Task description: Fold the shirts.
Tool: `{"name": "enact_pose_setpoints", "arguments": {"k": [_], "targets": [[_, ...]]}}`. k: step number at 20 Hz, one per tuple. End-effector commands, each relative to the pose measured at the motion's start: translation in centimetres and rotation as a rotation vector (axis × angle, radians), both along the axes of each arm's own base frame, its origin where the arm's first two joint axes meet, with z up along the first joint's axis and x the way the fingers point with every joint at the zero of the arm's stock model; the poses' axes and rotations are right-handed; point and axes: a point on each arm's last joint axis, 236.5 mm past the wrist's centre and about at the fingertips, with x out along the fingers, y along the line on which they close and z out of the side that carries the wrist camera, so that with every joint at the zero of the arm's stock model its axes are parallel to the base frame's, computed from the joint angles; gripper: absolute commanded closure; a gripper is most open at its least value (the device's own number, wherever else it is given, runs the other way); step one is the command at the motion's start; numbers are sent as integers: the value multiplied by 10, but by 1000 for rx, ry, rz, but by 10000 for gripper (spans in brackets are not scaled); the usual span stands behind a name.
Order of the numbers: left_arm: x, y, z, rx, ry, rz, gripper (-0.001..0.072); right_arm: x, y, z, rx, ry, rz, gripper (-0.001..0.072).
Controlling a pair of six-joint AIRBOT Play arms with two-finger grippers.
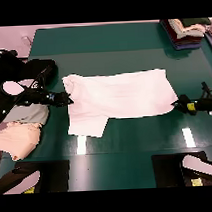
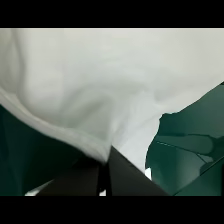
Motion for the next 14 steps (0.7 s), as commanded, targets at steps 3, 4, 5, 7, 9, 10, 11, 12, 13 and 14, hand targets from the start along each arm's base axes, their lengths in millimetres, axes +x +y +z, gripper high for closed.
{"name": "enact_pose_setpoints", "arguments": {"k": [3, 4, 5, 7, 9, 10, 11, 12, 13, 14], "targets": [[8, 0, 34, -8, -93, 5, 684, 45, 37, 57, -48, -154, 164, 700], [13, 0, 65, -12, -174, 2, 684, 56, 38, 91, -79, -234, 188, 700], [17, 1, 103, -16, -262, 8, 684, 64, 40, 134, -116, -328, 214, 700], [16, 6, 200, -19, -488, 29, 684, 68, 43, 237, -217, -548, 251, 700], [-6, 12, 309, -21, -760, 38, 684, 53, 50, 349, -350, -794, 262, 700], [-26, 15, 363, -27, -895, 43, 684, 38, 55, 399, -413, -906, 258, 700], [-47, 17, 408, -35, -1004, 49, 684, 18, 62, 448, -466, -1015, 246, 700], [-75, 20, 451, -46, -1105, 56, 684, -2, 68, 486, -504, -1097, 230, 700], [-100, 23, 484, -49, -1199, 57, 684, -23, 72, 517, -543, -1156, 202, 700], [-126, 27, 515, -58, -1287, 72, 684, -41, 73, 539, -581, -1193, 181, 700]]}}
